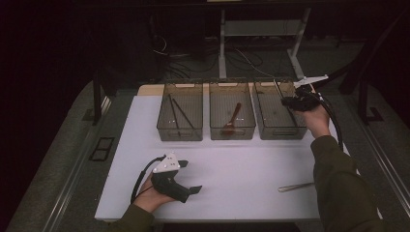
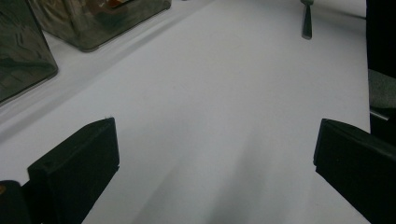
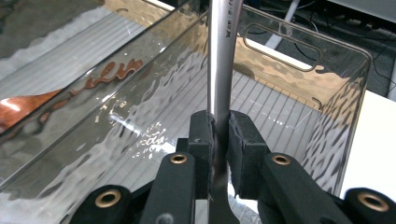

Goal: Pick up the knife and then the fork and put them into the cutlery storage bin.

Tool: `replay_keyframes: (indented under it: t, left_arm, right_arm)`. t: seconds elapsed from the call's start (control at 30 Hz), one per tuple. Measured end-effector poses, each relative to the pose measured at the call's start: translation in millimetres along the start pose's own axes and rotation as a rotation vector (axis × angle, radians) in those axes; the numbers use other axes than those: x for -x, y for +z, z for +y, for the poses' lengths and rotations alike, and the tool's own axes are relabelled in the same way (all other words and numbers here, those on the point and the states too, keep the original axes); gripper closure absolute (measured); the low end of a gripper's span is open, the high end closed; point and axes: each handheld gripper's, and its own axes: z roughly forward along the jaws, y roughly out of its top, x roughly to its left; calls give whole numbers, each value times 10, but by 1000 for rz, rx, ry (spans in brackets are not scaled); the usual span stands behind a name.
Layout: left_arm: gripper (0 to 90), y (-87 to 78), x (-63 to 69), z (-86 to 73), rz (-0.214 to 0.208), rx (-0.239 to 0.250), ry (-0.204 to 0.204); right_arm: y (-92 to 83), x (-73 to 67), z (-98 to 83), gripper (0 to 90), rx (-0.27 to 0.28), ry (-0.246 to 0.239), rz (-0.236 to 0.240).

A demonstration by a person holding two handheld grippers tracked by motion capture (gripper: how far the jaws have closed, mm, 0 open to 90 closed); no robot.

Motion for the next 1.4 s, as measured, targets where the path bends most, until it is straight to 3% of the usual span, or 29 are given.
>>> replay_keyframes:
  t: [0.3,0.53,0.87,1.1,1.4]
  left_arm:
    - [0,-6,8,4,-3,2,2]
    - [0,-6,13,8,-5,-2,4]
    - [0,3,17,11,-8,-5,3]
    - [0,11,32,15,-10,-3,4]
    - [0,4,44,21,-8,-3,9]
  right_arm:
    - [139,-47,-8,780,-32,5,3]
    - [104,-31,-22,732,-14,33,18]
    - [-182,-56,-4,572,68,71,118]
    - [-424,-169,-47,469,79,42,154]
    - [-703,-336,-207,416,70,5,216]
